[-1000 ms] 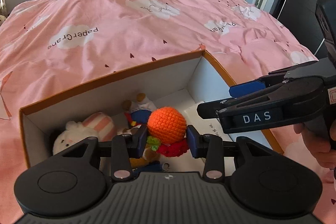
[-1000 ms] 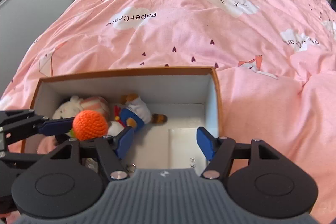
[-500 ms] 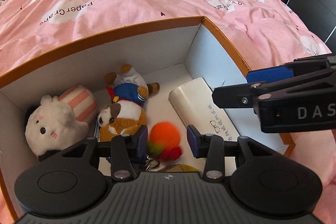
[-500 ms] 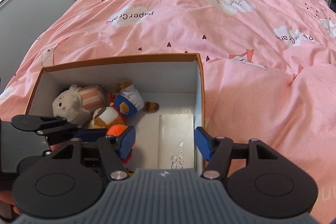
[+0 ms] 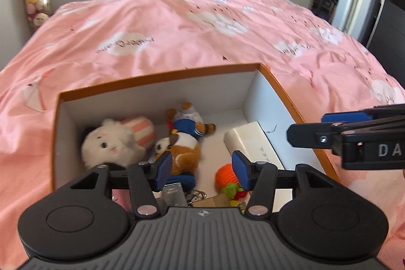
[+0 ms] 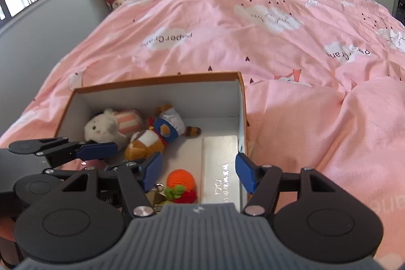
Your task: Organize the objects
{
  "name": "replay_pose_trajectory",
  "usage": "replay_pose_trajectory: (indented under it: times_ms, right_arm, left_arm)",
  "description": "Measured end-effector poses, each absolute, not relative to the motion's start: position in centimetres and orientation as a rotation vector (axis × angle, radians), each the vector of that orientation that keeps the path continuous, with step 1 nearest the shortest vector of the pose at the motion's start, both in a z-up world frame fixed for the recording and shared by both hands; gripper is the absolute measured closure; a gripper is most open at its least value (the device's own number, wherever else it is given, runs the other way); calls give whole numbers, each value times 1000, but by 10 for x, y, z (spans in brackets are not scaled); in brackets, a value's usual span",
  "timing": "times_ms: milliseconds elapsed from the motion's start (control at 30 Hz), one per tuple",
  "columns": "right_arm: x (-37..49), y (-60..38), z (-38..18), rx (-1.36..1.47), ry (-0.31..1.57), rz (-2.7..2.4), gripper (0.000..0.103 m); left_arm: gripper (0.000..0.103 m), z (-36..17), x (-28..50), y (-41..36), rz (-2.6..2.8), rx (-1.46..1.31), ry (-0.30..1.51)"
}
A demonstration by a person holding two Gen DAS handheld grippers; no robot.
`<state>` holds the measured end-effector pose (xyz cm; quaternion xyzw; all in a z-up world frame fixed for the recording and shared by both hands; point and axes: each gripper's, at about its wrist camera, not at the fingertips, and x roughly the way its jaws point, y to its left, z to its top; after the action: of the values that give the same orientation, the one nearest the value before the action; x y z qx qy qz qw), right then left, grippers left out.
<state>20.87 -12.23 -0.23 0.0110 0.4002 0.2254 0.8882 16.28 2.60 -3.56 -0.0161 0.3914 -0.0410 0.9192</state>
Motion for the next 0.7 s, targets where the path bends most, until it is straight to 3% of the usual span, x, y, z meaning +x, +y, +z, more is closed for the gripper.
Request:
replay_pose_trajectory:
  times_ms: [233, 433, 567, 700]
  right_arm:
    - [163, -132, 22, 40, 687, 470, 33]
    - [130, -132, 32, 33, 601, 444, 23]
    - [110, -132, 35, 26, 546, 427, 9]
    - [92, -132, 32, 42, 535, 418, 9]
  left_arm:
    - [15, -2, 119, 27, -62, -34, 683]
    - [11, 11, 91, 28, -2, -30, 645]
    - [10, 16, 71, 30, 37, -8, 612]
    - [10, 14, 56, 36, 70, -38, 625]
